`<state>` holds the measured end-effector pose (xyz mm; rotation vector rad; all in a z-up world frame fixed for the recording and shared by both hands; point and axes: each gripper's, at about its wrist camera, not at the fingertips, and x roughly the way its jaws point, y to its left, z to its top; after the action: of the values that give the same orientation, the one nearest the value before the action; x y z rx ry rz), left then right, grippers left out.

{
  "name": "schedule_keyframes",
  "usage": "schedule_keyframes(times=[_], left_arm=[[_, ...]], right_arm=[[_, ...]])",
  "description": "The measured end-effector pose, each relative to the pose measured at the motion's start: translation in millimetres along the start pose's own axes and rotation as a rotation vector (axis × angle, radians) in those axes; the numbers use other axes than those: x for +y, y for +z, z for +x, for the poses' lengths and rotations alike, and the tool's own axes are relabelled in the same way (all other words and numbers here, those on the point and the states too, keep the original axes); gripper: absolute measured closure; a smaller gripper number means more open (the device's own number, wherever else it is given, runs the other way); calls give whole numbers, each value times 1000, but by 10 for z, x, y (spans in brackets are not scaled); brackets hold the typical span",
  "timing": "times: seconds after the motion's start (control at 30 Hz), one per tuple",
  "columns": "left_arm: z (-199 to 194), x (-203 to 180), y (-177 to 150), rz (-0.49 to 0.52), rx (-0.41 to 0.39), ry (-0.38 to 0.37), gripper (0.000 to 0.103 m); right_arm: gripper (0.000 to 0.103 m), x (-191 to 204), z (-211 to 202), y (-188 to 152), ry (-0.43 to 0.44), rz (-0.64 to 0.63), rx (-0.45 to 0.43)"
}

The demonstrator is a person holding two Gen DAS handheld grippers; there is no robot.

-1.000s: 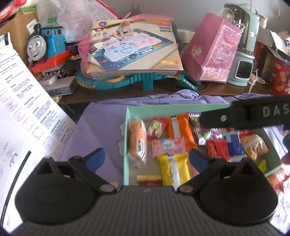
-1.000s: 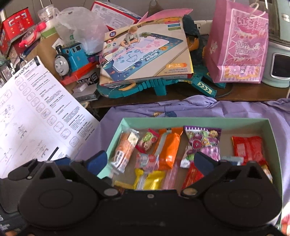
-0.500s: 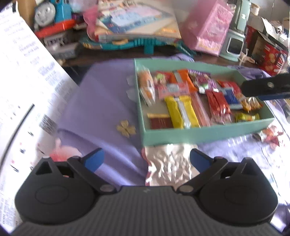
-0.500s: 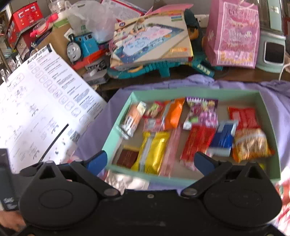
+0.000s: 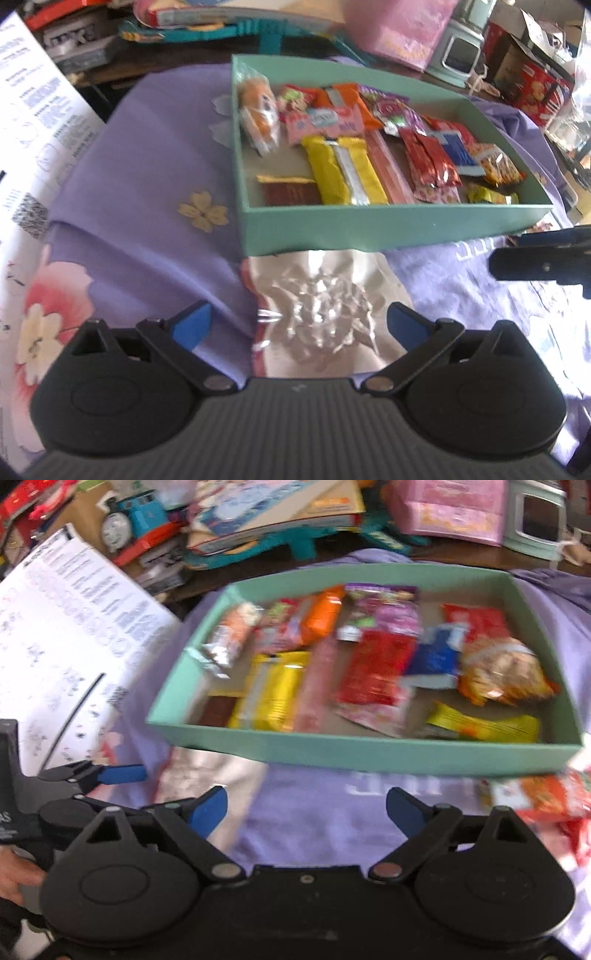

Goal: Organize snacks
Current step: 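Grasp silver foil wrapper with left gripper while right gripper moves toward red packet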

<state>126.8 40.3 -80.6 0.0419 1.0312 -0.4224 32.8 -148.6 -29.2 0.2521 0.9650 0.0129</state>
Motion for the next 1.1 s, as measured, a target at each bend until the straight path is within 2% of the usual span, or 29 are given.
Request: schedule_keyframes(times=[0.07, 0.2, 0.23, 0.27, 0.33, 0.47, 0.53, 0.6, 0.67, 0.7, 0.73, 0.87, 1.0, 1.07, 1.1], left_arm=[[85, -73, 2, 15, 16, 5, 0], [174, -303, -28, 96, 2, 82, 2], [163, -345, -40, 107, -7, 86, 5], [152, -413, -52, 125, -17, 94, 15], [128, -504, -62, 134, -20, 108, 21], [63, -550, -82, 78, -32, 112, 40], [35, -532, -87, 42, -33, 102, 40], [12, -520, -97, 15, -32, 65, 43], [-22, -565, -105, 12, -35, 24, 57], [-40, -595, -93, 18, -35, 6, 67], [-42, -629, -82, 30, -30, -9, 69], [7, -766, -73, 58, 10, -92, 70], [71, -1005, -75, 91, 22, -132, 70], [97, -1147, -51, 101, 28, -180, 71], [99, -1228, -50, 120, 24, -191, 78]], right_arm=[[9, -172, -40, -69, -38, 25, -4], [9, -534, -180, -221, -102, 95, -27], [9, -615, -217, -261, -113, 113, -35], [9, -691, -250, -297, -120, 131, -43], [9, -816, -299, -357, -136, 156, -54], [9, -958, -312, -422, -138, 184, -61], [9, -974, -285, -432, -123, 195, -53], [9, -935, -250, -427, -85, 193, -50], [9, -852, -199, -422, -56, 173, -40], [9, -816, -184, -415, -43, 166, -34], [10, -794, -159, -418, -27, 164, -25], [19, -822, -78, -445, 33, 210, 11], [19, -854, -86, -477, 58, 220, 9], [19, -868, -92, -483, 68, 222, 9], [19, -883, -91, -490, 76, 227, 8]])
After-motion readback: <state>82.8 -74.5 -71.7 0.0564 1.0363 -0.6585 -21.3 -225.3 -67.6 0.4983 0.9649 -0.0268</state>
